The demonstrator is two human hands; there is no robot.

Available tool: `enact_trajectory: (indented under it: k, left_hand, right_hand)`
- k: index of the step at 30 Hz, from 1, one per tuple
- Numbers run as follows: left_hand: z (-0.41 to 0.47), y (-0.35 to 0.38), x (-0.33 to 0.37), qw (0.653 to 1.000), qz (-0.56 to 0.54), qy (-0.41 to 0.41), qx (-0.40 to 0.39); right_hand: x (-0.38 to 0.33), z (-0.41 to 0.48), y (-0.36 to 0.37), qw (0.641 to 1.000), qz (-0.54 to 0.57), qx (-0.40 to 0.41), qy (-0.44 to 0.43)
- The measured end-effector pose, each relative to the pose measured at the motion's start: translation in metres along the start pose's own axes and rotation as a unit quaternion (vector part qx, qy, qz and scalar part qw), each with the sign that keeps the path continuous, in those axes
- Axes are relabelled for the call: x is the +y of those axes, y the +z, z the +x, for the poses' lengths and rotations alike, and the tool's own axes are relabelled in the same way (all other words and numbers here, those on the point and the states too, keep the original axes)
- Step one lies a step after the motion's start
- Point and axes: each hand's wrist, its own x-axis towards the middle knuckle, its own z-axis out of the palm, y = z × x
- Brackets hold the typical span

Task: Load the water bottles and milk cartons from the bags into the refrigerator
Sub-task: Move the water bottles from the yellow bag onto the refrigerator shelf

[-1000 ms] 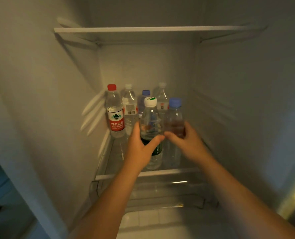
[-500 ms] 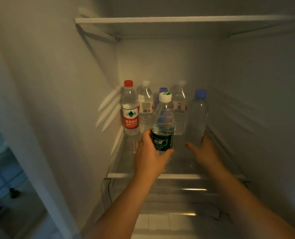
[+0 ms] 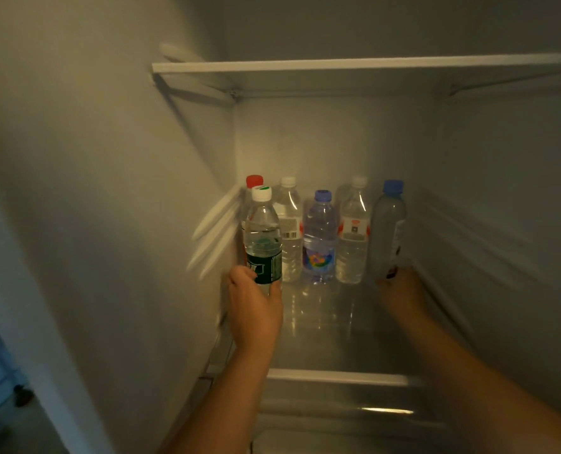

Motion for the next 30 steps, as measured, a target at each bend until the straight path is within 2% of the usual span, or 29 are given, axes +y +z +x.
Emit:
enact_trajectory:
  k: [8, 18, 21, 26, 30]
  left_hand:
    - [0.019, 0.008, -0.019, 0.997, -0.010, -0.072, -0.011]
    - [0.016, 0.006, -0.017, 0.996, -0.016, -0.083, -0.015]
    - [0.015, 0.005, -0.016, 0.996, -0.016, -0.084, -0.022]
    - [0.013, -0.003, -0.018, 0.991, -0.028, -0.102, -0.077]
    - [0.004, -0.019, -0.017, 0.982, -0.028, -0.079, -0.172]
  right_hand:
    - [0.008, 0.016, 0.006, 1.000, -0.003, 0.011, 0.002]
    - [0.008, 0.016, 0.010, 0.999, -0.050, 0.016, 0.016]
    - [0.003, 0.010, 0.005, 0.999, -0.049, -0.015, 0.006]
    - [-0.016, -0.012, -0.005, 0.993, -0.004, -0.103, 0.056]
    - [-0.032, -0.055, -0.017, 0.988, 0.018, -0.154, -0.016]
